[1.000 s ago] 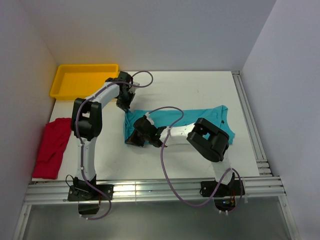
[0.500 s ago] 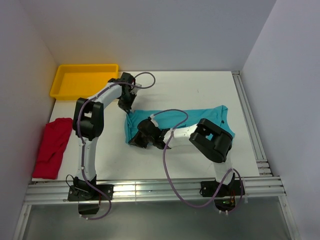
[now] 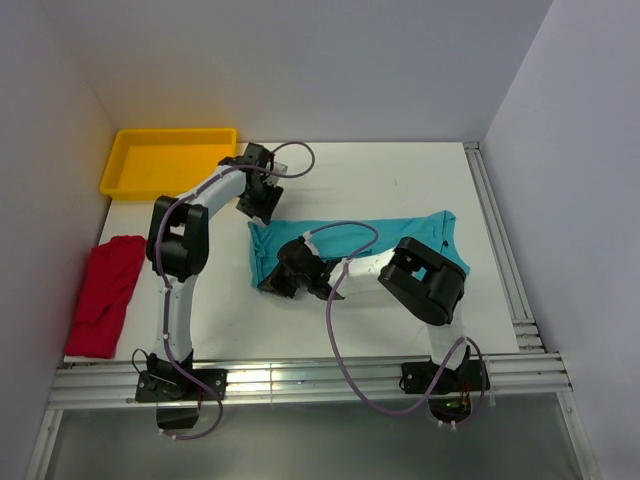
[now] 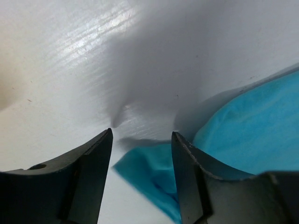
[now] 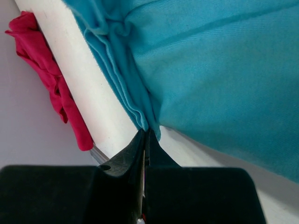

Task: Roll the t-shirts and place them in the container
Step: Roll the tshirt

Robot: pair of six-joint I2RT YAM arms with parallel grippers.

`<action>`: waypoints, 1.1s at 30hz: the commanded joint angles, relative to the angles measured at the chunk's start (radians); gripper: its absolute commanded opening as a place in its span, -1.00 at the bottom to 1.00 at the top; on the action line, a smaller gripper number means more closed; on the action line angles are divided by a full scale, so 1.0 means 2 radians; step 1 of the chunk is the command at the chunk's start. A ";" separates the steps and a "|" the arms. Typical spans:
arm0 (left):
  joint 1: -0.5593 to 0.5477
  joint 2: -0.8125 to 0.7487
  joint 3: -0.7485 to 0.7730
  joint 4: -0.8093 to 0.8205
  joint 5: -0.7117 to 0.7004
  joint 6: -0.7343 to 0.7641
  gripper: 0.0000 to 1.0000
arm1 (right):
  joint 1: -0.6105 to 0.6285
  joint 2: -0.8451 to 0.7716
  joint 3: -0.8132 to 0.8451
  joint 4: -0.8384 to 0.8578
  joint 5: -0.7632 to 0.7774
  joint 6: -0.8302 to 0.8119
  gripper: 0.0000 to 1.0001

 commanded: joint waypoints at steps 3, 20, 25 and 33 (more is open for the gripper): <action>0.001 -0.054 0.019 0.026 0.029 -0.001 0.25 | -0.002 -0.028 -0.017 0.023 0.003 0.014 -1.00; 0.127 -0.113 -0.026 0.002 0.179 0.005 0.17 | -0.016 -0.014 -0.055 0.086 -0.016 0.057 -1.00; 0.147 -0.119 -0.063 -0.006 0.198 0.017 0.18 | -0.019 -0.010 -0.061 0.098 -0.022 0.064 -1.00; 0.150 -0.107 -0.097 0.007 0.246 0.011 0.36 | -0.020 -0.009 -0.065 0.102 -0.023 0.065 -1.00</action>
